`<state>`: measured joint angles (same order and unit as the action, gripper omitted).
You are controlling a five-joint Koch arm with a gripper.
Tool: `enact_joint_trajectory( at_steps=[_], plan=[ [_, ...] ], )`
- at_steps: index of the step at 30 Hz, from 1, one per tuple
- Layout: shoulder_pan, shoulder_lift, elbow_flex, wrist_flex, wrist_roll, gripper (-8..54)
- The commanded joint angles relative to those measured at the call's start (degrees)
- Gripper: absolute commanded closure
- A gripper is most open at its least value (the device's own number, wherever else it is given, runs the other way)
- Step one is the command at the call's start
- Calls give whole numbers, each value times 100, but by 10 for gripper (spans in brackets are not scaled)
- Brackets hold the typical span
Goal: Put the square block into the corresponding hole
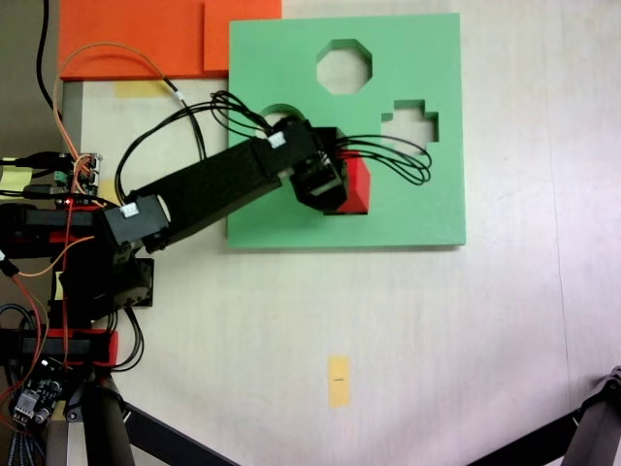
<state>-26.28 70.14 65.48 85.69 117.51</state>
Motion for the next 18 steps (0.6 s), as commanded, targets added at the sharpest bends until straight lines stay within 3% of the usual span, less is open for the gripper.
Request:
enact_joint_trajectory(
  at_steps=[1,18],
  plan=[
    [-158,70,-316,-237,44,258],
    [-264,70,-272,176,378,243]
  ],
)
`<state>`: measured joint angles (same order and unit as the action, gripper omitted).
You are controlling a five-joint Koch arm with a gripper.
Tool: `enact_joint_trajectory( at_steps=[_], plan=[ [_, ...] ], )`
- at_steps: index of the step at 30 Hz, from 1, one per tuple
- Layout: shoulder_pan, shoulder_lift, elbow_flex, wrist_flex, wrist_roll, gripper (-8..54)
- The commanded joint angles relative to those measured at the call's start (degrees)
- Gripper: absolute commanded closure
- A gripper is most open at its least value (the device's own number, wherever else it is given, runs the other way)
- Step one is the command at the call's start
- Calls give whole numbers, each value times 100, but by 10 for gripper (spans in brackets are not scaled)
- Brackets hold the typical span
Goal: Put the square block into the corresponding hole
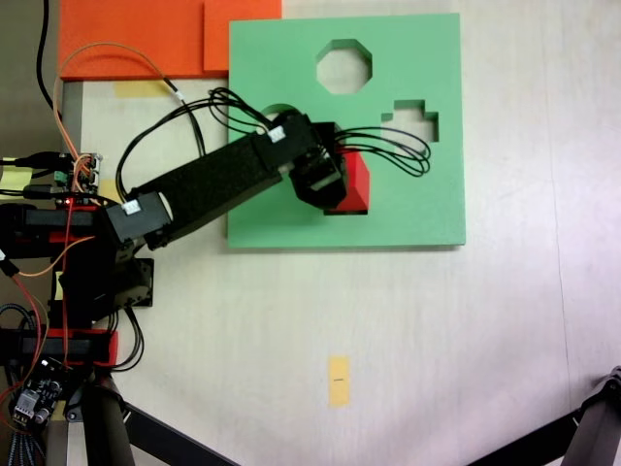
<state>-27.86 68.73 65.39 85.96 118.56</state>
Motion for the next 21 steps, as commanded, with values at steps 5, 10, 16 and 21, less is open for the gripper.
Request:
enact_joint_trajectory(
  at_steps=[5,10,16,21],
  plan=[
    [-97,352,-264,334,264,244],
    [-105,387,-255,519,185,244],
    [-62,123,-237,545,167,244],
    [35,-413,-325,466,-44,243]
  ],
)
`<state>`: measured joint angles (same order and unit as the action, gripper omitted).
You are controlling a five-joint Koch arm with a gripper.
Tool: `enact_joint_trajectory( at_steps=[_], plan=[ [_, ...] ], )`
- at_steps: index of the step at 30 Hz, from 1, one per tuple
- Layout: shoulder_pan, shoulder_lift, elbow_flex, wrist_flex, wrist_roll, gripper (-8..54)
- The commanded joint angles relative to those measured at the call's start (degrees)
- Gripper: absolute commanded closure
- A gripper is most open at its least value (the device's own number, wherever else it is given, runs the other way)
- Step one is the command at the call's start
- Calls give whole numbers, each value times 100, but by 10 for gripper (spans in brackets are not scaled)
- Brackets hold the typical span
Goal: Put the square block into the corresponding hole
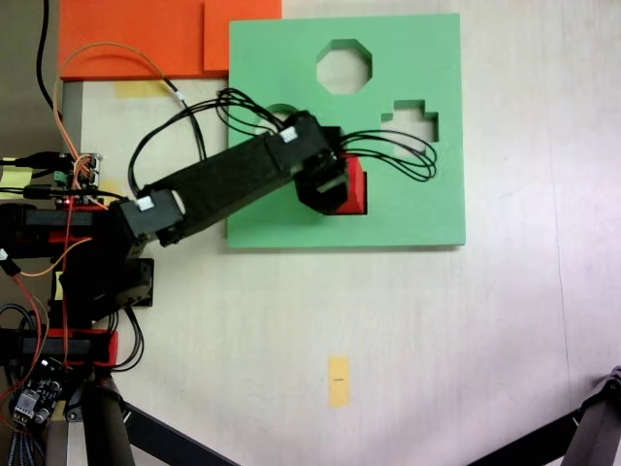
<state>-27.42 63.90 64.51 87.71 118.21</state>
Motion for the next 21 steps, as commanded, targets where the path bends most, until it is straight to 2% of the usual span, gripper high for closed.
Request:
enact_joint_trajectory(
  at_steps=[1,5,8,12,21],
  plan=[
    [-9,-79,-316,281,-88,236],
    [0,-510,-519,281,-246,189],
    [-53,-519,-571,272,-246,83],
    [-114,18,-606,439,-220,2],
    [18,2347,-598,923,-686,7]
  ],
)
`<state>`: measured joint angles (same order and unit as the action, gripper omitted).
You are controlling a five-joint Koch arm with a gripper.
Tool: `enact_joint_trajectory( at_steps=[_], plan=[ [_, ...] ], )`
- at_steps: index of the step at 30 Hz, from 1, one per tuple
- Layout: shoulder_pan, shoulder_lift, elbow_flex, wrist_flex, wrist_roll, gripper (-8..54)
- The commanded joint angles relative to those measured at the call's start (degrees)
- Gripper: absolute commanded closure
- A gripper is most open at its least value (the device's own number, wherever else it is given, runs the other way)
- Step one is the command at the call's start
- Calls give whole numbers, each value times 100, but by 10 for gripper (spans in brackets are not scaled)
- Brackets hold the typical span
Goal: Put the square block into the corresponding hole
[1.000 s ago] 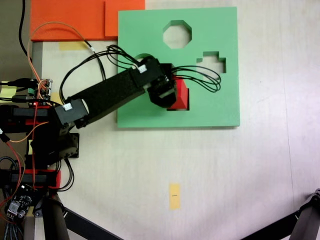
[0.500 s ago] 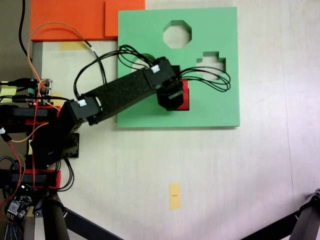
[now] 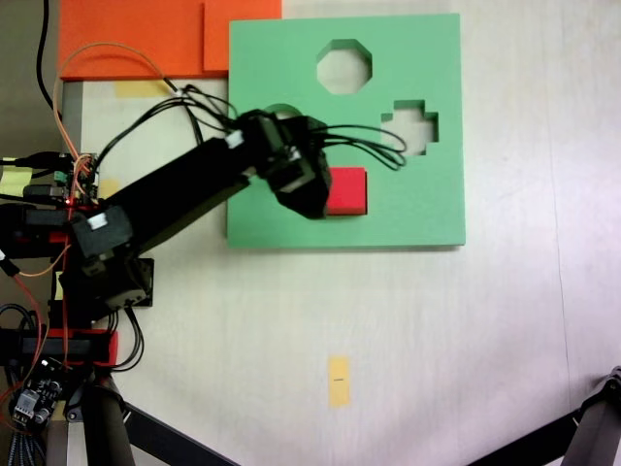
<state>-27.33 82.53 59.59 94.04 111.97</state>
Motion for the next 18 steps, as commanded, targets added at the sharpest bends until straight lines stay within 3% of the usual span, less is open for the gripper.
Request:
enact_joint_trajectory(
  at_steps=[1,6,8,11,15,18],
  plan=[
    [62,633,-132,290,-229,7],
    [220,1380,-114,510,-1011,6],
    [589,1854,70,562,-1828,6],
    [1626,2268,413,501,-4315,5],
    [2505,2294,800,-255,-4975,6],
    [2944,2839,1978,-1230,-6003,6]
  ],
)
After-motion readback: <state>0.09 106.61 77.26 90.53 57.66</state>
